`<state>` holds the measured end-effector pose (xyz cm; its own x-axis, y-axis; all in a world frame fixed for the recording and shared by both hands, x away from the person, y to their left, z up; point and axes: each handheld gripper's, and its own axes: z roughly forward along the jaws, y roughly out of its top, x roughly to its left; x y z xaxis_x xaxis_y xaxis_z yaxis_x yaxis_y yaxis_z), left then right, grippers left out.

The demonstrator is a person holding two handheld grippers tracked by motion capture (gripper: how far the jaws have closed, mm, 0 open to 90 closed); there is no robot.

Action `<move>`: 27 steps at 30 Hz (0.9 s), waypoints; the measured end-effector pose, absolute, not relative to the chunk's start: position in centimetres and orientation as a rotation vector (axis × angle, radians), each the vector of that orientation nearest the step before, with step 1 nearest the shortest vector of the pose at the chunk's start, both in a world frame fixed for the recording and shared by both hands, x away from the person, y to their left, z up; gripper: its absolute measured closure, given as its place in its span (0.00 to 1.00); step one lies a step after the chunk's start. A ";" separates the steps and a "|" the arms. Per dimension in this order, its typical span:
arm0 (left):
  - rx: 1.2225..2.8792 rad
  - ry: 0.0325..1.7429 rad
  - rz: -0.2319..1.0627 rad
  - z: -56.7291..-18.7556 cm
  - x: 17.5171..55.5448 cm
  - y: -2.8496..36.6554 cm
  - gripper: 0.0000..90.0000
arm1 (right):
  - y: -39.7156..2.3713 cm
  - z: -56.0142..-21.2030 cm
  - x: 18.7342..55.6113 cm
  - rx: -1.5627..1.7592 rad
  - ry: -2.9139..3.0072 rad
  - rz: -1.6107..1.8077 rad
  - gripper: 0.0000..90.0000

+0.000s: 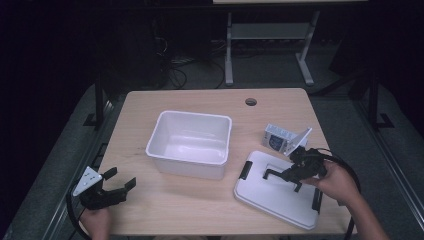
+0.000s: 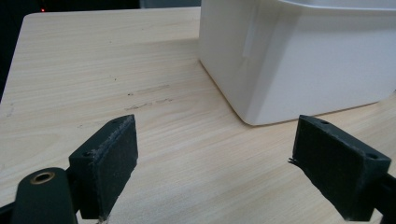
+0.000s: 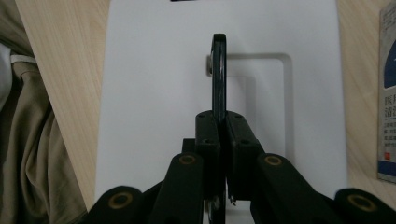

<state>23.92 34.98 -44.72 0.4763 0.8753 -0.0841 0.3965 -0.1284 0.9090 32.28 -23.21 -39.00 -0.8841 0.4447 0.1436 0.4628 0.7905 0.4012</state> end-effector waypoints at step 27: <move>1.745 1.093 0.597 -44.9 24.0 34.8 0.15 | -23.3 -38.4 31.2 -0.707 -2.904 -0.703 0.86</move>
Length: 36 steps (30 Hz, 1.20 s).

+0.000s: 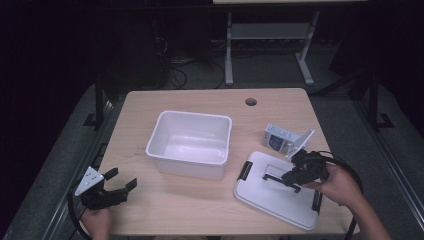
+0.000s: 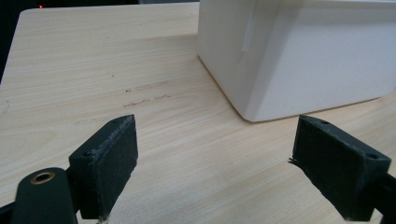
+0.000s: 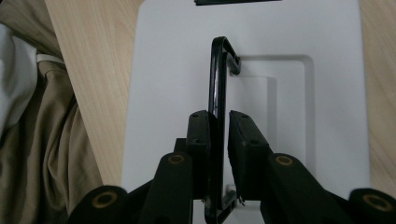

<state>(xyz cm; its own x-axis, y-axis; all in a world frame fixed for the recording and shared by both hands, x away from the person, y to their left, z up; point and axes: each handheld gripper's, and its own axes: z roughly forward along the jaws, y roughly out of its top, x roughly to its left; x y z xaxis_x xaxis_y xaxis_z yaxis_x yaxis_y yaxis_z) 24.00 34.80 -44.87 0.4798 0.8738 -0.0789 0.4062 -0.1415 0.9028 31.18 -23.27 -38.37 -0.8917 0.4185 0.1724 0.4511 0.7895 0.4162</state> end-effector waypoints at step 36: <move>1.720 1.095 0.601 -44.8 23.9 35.2 0.15 | -25.1 -34.7 35.3 -0.886 -2.962 -0.733 0.59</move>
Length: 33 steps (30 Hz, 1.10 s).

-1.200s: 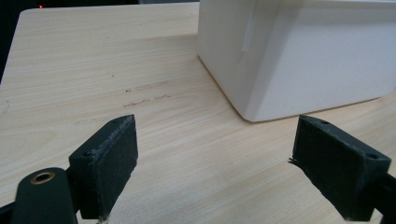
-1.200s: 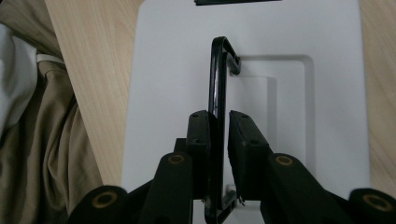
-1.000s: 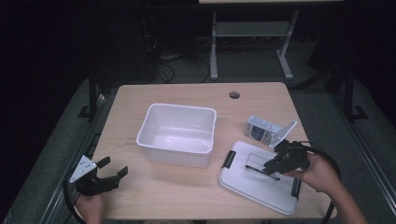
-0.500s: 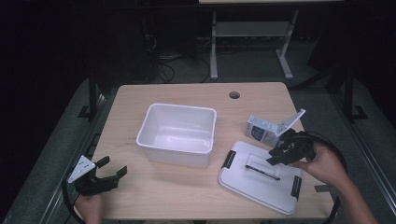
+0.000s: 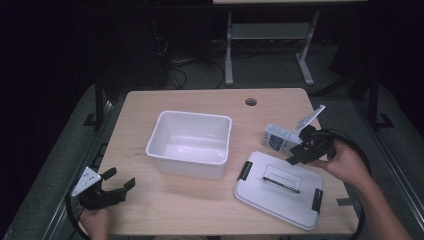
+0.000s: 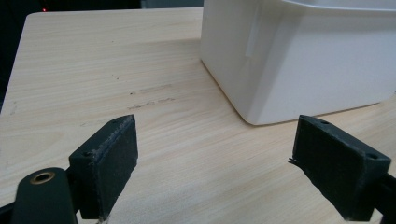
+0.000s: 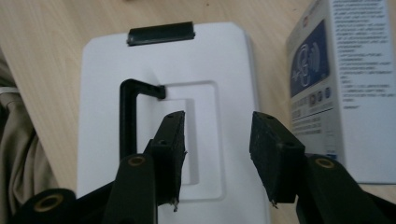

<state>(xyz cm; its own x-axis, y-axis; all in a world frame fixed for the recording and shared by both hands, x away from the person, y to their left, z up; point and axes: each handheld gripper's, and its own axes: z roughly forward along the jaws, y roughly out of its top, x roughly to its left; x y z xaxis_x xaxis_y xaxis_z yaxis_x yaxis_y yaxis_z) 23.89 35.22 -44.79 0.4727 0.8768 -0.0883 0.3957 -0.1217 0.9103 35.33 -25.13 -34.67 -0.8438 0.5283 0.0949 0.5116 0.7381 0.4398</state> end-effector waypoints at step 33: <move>1.715 1.103 0.599 -44.9 23.8 35.4 0.15 | -25.0 -35.7 41.1 0.929 2.819 0.614 0.46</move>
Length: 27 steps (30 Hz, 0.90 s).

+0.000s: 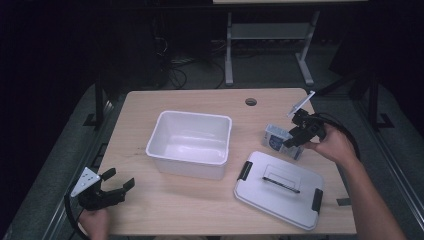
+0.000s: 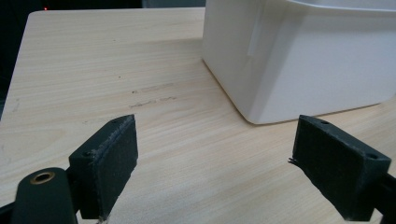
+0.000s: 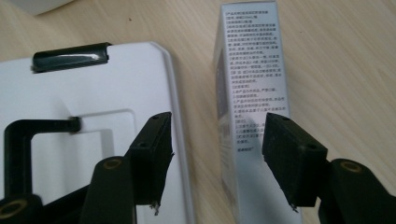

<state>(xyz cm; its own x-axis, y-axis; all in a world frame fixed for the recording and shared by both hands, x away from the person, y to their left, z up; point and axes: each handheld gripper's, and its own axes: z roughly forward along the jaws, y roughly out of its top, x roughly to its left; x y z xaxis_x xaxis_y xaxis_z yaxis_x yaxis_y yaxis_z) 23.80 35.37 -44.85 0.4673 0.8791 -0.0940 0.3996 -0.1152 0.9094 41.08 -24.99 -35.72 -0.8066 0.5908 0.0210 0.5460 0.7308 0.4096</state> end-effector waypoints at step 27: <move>1.707 1.116 0.599 -45.0 23.8 35.6 0.15 | -24.1 -37.9 44.1 0.932 2.840 0.498 0.56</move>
